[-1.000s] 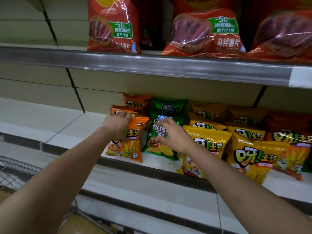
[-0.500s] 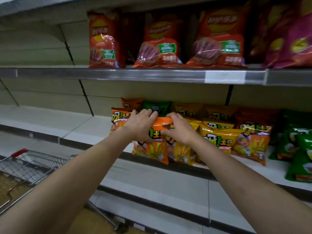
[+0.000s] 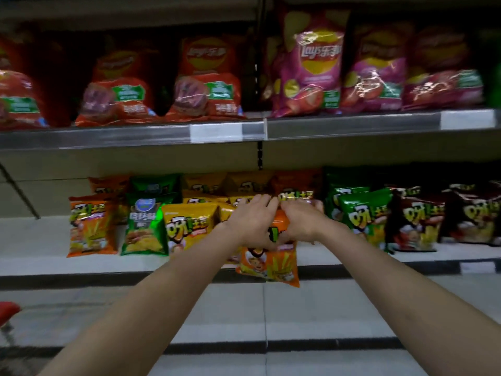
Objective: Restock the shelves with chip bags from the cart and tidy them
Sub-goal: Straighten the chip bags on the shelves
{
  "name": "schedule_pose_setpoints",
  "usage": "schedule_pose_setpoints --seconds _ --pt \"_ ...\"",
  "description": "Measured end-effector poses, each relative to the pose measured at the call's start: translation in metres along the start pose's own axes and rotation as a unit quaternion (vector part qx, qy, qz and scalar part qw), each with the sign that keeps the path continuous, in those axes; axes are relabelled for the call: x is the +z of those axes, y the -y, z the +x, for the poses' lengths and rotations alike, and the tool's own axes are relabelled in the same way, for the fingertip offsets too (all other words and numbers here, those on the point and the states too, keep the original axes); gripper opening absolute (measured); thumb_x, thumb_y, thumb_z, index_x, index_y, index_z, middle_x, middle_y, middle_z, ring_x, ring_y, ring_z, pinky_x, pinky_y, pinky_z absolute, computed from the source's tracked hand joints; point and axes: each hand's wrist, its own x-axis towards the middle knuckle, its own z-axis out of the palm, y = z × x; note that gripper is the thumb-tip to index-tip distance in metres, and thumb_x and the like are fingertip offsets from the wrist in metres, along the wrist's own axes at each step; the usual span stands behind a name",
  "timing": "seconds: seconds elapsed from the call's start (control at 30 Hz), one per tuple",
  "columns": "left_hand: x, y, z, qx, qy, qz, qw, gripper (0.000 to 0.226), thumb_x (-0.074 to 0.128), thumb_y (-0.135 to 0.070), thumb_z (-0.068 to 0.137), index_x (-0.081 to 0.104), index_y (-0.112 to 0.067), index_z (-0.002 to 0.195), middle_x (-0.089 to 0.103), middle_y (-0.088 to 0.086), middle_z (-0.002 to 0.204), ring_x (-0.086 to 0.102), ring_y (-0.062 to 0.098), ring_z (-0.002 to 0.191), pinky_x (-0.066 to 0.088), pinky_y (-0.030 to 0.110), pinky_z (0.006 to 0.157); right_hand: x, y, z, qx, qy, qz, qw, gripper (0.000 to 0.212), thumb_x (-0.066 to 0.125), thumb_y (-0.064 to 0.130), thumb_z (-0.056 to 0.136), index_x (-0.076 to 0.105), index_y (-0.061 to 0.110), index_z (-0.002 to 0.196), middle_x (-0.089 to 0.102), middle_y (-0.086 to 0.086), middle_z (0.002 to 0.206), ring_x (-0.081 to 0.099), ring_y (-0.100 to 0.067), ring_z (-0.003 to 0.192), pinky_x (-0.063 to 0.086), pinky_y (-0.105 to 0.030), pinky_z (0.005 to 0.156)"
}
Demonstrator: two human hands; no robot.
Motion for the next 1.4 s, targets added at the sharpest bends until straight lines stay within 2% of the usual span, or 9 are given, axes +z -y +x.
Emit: schedule_pose_setpoints --seconds 0.17,0.4,0.53,0.7,0.77,0.87,1.07,1.23,1.4 --pt "0.002 0.006 0.044 0.012 -0.016 -0.107 0.994 0.09 0.064 -0.063 0.078 0.026 -0.018 0.146 0.033 0.007 0.146 0.029 0.026 0.137 0.024 0.046 0.111 0.003 -0.058 0.009 0.073 -0.012 -0.034 0.997 0.067 0.075 0.038 0.078 0.043 0.023 0.135 0.053 -0.001 0.13 0.042 -0.024 0.128 0.021 -0.052 0.111" --pt "0.03 0.068 0.088 -0.127 -0.016 -0.232 0.964 0.042 0.04 -0.039 0.101 0.046 -0.013 0.134 0.052 0.013 0.129 0.048 0.03 0.122 0.04 0.042 0.101 0.01 -0.086 0.059 0.092 -0.013 -0.018 0.996 0.074 0.073 0.036 0.081 0.036 0.02 0.143 0.045 -0.005 0.142 0.036 -0.025 0.135 0.017 -0.053 0.113" --pt "0.052 0.094 0.104 -0.185 -0.001 -0.254 0.949 0.03 0.04 -0.03 0.103 0.05 -0.013 0.081 0.055 0.007 0.086 0.056 0.027 0.091 0.041 0.032 0.073 0.028 -0.089 0.09 0.096 0.02 -0.018 0.995 0.075 0.071 0.033 0.082 0.031 0.021 0.145 0.037 -0.005 0.148 0.023 -0.024 0.141 0.007 -0.06 0.114" --pt "0.064 0.112 0.124 -0.204 0.066 -0.265 0.94 0.042 0.039 -0.035 0.103 0.045 -0.016 0.065 0.048 0.001 0.067 0.052 0.025 0.083 0.033 0.029 0.062 0.016 -0.092 0.117 0.125 0.059 0.062 0.988 0.076 0.059 0.036 0.085 0.023 0.023 0.151 0.018 -0.007 0.157 0.005 -0.027 0.146 0.005 -0.058 0.114" --pt "0.064 0.116 0.133 -0.204 0.132 -0.262 0.934 0.041 0.034 -0.041 0.103 0.061 -0.012 0.091 0.063 0.011 0.097 0.054 0.027 0.108 0.041 0.028 0.076 0.008 -0.093 0.126 0.135 0.029 0.112 0.984 0.063 0.052 0.045 0.09 0.033 0.026 0.147 0.026 -0.006 0.155 0.013 -0.027 0.145 0.007 -0.055 0.115" --pt "0.064 0.119 0.147 -0.21 0.219 -0.273 0.913 0.057 0.028 -0.043 0.104 0.029 -0.007 0.149 0.025 0.013 0.157 0.022 0.029 0.145 0.022 0.034 0.114 0.002 -0.093 0.142 0.151 0.019 0.101 0.983 0.054 0.036 0.057 0.097 0.051 0.02 0.134 0.041 -0.008 0.149 0.029 -0.029 0.14 0.011 -0.048 0.116" --pt "0.079 0.127 0.165 -0.193 0.294 -0.227 0.908 0.07 0.049 -0.043 0.097 0.024 -0.004 0.149 0.022 0.013 0.158 0.023 0.031 0.144 0.023 0.04 0.116 0.011 -0.092 0.185 0.171 0.133 0.055 0.975 0.055 0.047 0.045 0.098 0.049 0.005 0.136 0.056 -0.011 0.124 0.045 -0.026 0.124 0.033 -0.038 0.107" --pt "0.094 0.136 0.172 -0.187 0.308 -0.219 0.907 0.076 0.06 -0.039 0.092 0.021 -0.006 0.149 0.028 0.014 0.154 0.029 0.033 0.14 0.03 0.044 0.113 0.024 -0.096 0.202 0.156 0.158 0.006 0.975 0.044 0.058 0.021 0.093 0.051 0.004 0.133 0.053 -0.014 0.127 0.05 -0.029 0.119 0.039 -0.034 0.092" --pt "0.096 0.132 0.174 -0.183 0.301 -0.227 0.908 0.073 0.061 -0.037 0.092 0.025 -0.006 0.148 0.029 0.013 0.153 0.029 0.033 0.14 0.031 0.041 0.112 0.027 -0.1 0.203 0.162 0.159 -0.006 0.974 0.043 0.065 0.026 0.09 0.056 0.005 0.126 0.055 -0.012 0.131 0.052 -0.03 0.121 0.042 -0.032 0.088"
